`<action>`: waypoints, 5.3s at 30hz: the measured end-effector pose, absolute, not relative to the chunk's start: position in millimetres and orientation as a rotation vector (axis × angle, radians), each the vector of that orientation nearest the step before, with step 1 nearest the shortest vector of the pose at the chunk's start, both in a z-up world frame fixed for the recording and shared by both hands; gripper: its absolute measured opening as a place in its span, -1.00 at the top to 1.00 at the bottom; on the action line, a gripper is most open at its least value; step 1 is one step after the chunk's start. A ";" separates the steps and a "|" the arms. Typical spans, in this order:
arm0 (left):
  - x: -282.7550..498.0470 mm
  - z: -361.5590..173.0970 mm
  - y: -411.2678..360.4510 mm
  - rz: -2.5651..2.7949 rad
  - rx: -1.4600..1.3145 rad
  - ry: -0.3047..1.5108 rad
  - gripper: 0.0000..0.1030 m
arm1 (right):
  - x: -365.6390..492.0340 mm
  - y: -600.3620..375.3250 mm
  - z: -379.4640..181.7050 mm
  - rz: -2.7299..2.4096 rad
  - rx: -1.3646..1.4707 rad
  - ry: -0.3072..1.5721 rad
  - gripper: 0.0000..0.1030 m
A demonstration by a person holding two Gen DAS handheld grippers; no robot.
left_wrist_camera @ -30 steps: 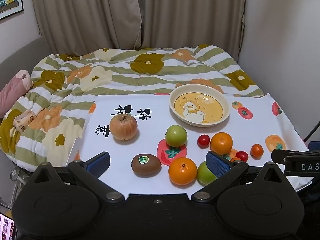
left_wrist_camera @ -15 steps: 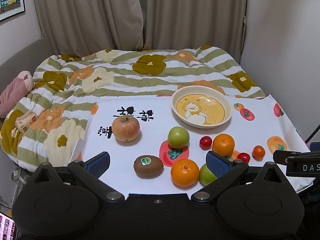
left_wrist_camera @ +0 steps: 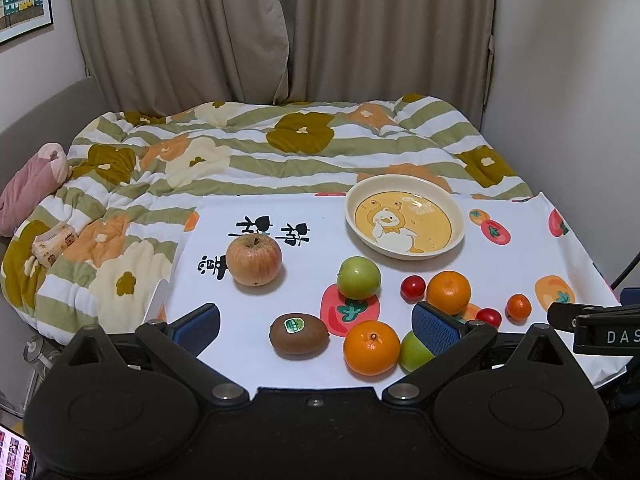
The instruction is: Organize fruits
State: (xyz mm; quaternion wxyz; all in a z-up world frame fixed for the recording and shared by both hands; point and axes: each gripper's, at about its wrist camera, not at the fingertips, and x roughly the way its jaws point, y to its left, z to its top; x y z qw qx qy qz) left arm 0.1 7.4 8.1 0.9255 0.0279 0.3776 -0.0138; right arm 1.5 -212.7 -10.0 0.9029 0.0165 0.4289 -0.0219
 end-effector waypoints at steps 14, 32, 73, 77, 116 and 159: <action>-1.8 13.2 5.7 -0.021 0.062 0.760 -1.00 | 0.1 -212.7 -8.8 -0.044 0.036 0.884 -1.00; -7.4 13.5 5.5 -0.018 0.061 0.747 -1.00 | -0.2 -213.7 -10.8 -0.040 0.037 0.879 -1.00; -6.2 8.2 7.2 0.010 0.101 0.712 -1.00 | 6.7 -226.9 -32.5 0.059 0.089 0.901 -1.00; 4.2 -12.7 20.1 -0.006 0.109 0.726 -1.00 | 15.6 -219.7 -52.0 0.053 0.115 0.905 -1.00; 92.6 -152.1 47.1 -0.469 0.423 0.852 -0.29 | 45.1 -132.8 -160.7 -0.097 0.238 0.971 -0.80; 80.3 -66.4 62.3 -0.391 0.249 0.741 -0.22 | 65.8 -142.0 -91.3 -0.047 0.251 0.842 -0.32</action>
